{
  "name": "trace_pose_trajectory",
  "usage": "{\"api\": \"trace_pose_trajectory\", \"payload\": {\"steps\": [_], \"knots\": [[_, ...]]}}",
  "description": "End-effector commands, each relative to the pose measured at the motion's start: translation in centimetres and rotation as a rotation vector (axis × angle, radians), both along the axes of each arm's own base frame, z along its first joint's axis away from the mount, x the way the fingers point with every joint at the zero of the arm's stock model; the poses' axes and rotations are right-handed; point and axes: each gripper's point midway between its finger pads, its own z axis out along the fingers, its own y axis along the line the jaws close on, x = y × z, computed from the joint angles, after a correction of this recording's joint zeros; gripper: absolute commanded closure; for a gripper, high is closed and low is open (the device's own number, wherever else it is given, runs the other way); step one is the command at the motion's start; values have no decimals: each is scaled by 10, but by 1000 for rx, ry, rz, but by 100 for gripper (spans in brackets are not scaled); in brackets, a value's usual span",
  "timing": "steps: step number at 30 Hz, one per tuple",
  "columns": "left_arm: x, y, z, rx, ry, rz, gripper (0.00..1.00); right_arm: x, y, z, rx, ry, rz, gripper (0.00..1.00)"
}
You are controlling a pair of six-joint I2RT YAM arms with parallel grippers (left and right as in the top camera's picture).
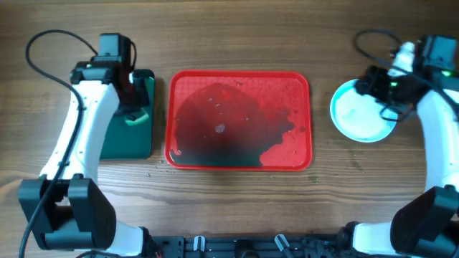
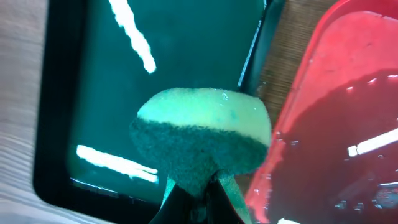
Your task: Clean dirty plates on tray and stack at the side
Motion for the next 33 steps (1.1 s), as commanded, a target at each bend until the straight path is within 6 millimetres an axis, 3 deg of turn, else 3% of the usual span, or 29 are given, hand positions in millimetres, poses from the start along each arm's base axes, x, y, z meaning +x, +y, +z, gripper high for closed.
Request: {"api": "trace_pose_trajectory", "payload": {"steps": [1,5,7,12,14,17,18,20,23,24,26,27,30,33], "knots": [[14,25,-16,34,-39,-76,96,9,54,12,2,-61,180,23],[18,45,-52,34,-28,-23,95,9,87,11,-47,-67,269,16],[17,48,-69,29,7,-14,90,8,98,11,-46,-68,298,16],[15,48,-84,23,43,-12,48,6,100,10,-45,-61,303,16],[19,49,-72,26,24,-12,32,6,100,10,-45,-61,304,16],[32,48,-17,38,-65,-16,29,4,100,13,-44,-57,304,16],[37,47,5,43,-105,-21,0,4,100,18,-45,-64,304,15],[42,42,46,54,-200,-33,0,4,100,33,-48,-88,303,15],[38,39,79,65,-292,-37,0,-4,99,81,-59,-186,301,15],[37,39,85,67,-306,-36,0,-10,100,105,-58,-238,303,14],[37,38,86,61,-312,-39,0,-22,104,133,-43,-303,313,0],[37,38,85,60,-310,-39,0,-36,105,155,-40,-359,315,0],[37,38,85,60,-309,-39,0,-73,103,183,-24,-422,281,0],[37,38,85,60,-309,-39,0,-99,102,208,90,-462,123,0]]}}
